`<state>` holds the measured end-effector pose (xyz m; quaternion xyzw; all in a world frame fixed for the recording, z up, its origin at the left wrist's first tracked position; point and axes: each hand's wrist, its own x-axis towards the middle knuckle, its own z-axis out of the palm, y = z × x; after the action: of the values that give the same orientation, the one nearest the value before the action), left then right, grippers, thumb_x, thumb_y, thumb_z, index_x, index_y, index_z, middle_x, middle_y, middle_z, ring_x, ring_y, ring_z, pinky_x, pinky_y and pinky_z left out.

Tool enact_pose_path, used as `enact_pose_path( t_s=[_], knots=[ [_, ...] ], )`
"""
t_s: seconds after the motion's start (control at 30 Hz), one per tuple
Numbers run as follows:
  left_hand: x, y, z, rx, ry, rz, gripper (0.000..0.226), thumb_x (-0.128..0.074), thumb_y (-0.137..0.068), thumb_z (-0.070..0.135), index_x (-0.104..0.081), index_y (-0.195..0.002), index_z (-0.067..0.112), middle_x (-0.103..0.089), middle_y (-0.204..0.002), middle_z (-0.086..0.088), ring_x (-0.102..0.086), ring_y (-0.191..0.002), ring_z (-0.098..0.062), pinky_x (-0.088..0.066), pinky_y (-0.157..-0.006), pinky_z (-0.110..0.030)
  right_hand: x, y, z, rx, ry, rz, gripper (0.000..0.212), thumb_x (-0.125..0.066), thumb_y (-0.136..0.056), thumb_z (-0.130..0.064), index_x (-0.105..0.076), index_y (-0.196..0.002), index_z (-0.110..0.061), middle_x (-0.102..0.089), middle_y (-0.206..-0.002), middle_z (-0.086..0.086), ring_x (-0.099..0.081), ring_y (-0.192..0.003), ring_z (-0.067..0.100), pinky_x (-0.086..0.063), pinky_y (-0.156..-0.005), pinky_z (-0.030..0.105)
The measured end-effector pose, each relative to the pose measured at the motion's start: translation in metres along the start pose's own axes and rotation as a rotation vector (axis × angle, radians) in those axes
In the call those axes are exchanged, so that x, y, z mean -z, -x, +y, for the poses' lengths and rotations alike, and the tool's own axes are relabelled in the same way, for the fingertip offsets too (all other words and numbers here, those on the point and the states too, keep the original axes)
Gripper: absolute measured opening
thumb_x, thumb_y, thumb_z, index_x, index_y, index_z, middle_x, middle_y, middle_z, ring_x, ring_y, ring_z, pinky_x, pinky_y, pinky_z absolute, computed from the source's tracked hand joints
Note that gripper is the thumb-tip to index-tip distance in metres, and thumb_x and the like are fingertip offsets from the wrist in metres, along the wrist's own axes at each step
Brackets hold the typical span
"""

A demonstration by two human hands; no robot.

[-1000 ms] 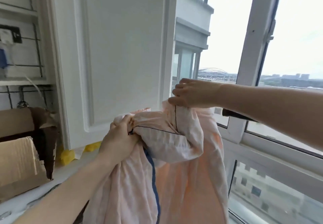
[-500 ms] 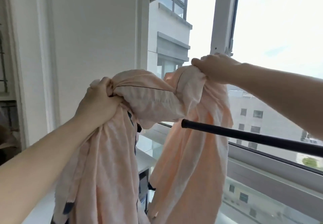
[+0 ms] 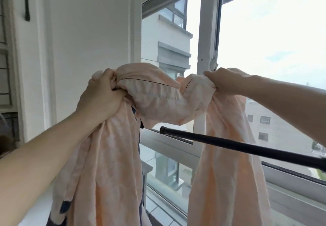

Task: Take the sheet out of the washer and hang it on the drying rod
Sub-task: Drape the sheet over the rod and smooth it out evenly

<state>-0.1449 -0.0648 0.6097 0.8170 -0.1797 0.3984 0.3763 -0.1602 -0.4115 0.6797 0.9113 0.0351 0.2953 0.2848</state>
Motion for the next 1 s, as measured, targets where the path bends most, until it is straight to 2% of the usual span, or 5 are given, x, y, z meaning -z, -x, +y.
enact_pose_path(
  t_s=[0.6, 0.73, 0.83, 0.93, 1.0],
  knots=[
    [0.024, 0.078, 0.068, 0.011, 0.204, -0.178, 0.018, -0.044, -0.068, 0.046, -0.045, -0.083, 0.038, -0.056, -0.103, -0.007, -0.054, -0.091, -0.027, -0.042, -0.071, -0.037, 0.044, 0.137, 0.021, -0.323, -0.161, -0.144, 0.02, -0.056, -0.09, -0.034, -0.043, -0.104, -0.027, -0.056, -0.077, -0.004, -0.059, -0.07, 0.019, -0.054, -0.065, 0.035],
    [0.012, 0.105, 0.075, 0.07, 0.092, -0.329, 0.039, -0.04, -0.076, 0.049, -0.056, -0.107, 0.031, -0.052, -0.117, -0.01, -0.052, -0.102, -0.031, -0.048, -0.091, -0.048, 0.054, 0.166, 0.006, -0.402, -0.244, -0.323, 0.015, -0.066, -0.083, -0.023, -0.059, -0.091, -0.012, -0.056, -0.079, 0.001, -0.058, -0.079, 0.024, -0.052, -0.077, 0.035],
    [0.004, 0.123, 0.08, 0.099, 0.108, -0.371, 0.039, -0.044, -0.087, 0.042, -0.055, -0.124, 0.034, -0.05, -0.122, -0.008, -0.046, -0.111, -0.032, -0.045, -0.095, -0.051, 0.05, 0.181, -0.006, -0.321, -0.186, -0.38, 0.02, -0.062, -0.09, -0.027, -0.053, -0.079, -0.013, -0.043, -0.067, -0.004, -0.045, -0.069, 0.014, -0.039, -0.061, 0.018],
    [0.006, 0.14, 0.089, 0.097, 0.113, -0.395, 0.037, -0.046, -0.088, 0.038, -0.053, -0.124, 0.035, -0.047, -0.123, -0.009, -0.045, -0.112, -0.033, -0.044, -0.096, -0.051, 0.054, 0.197, -0.008, -0.348, -0.482, -0.416, 0.018, -0.062, -0.09, -0.018, -0.057, -0.073, -0.015, -0.049, -0.071, -0.006, -0.044, -0.066, 0.012, -0.037, -0.055, 0.014],
    [0.009, 0.15, 0.095, 0.078, 0.103, -0.406, 0.037, -0.047, -0.09, 0.037, -0.051, -0.126, 0.037, -0.045, -0.123, -0.007, -0.044, -0.111, -0.031, -0.044, -0.095, -0.047, 0.073, 0.206, -0.013, -0.344, -0.792, -0.462, 0.018, -0.063, -0.087, -0.011, -0.065, -0.1, -0.023, -0.062, -0.097, -0.008, -0.057, -0.088, 0.013, -0.053, -0.076, 0.025]
  ],
)
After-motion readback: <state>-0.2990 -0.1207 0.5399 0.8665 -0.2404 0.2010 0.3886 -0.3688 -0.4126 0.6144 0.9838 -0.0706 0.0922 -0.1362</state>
